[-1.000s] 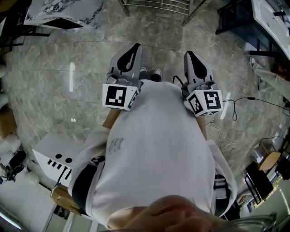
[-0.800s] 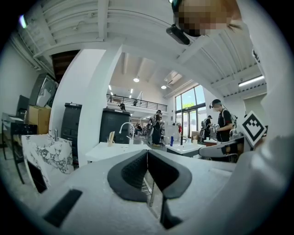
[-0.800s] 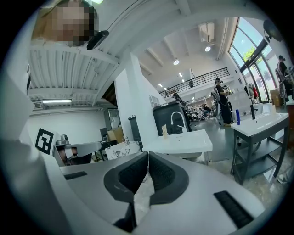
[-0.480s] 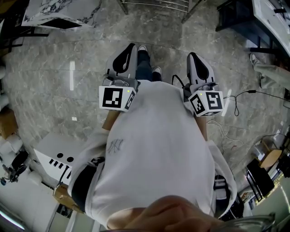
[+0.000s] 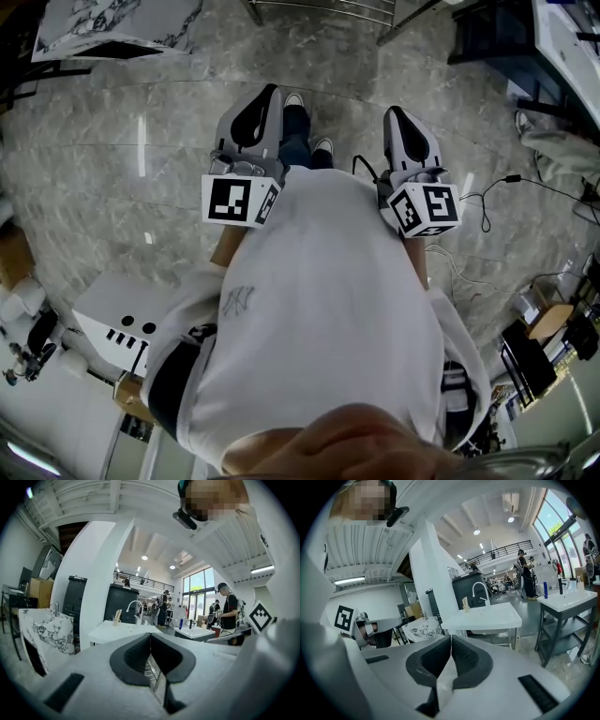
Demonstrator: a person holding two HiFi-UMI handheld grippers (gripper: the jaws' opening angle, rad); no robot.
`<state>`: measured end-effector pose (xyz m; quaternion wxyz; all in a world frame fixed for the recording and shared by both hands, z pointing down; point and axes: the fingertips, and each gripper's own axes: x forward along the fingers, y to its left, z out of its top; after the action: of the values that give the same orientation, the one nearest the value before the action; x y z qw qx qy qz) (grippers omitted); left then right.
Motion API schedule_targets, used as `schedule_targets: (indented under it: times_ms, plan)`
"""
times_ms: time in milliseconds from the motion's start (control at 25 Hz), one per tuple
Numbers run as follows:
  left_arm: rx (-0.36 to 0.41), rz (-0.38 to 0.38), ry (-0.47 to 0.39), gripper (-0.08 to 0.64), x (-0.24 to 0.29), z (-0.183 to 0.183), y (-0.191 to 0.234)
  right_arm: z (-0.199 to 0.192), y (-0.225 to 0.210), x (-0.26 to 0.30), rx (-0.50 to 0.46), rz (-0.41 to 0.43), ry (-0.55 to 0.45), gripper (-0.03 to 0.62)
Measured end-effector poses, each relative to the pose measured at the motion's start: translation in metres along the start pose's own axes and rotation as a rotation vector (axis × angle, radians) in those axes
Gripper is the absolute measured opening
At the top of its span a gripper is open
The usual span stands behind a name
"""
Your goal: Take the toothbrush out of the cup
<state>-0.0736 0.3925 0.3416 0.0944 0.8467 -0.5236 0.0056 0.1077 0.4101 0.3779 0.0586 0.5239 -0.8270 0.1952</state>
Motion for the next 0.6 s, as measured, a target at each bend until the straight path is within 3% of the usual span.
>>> schedule_targets:
  times_ms: [600]
  plan:
    - [0.036,-0.066,-0.040,0.015,0.088,0.044,0.083,0.061,-0.012,0.109,-0.004,-0.069,-0.054,0.015]
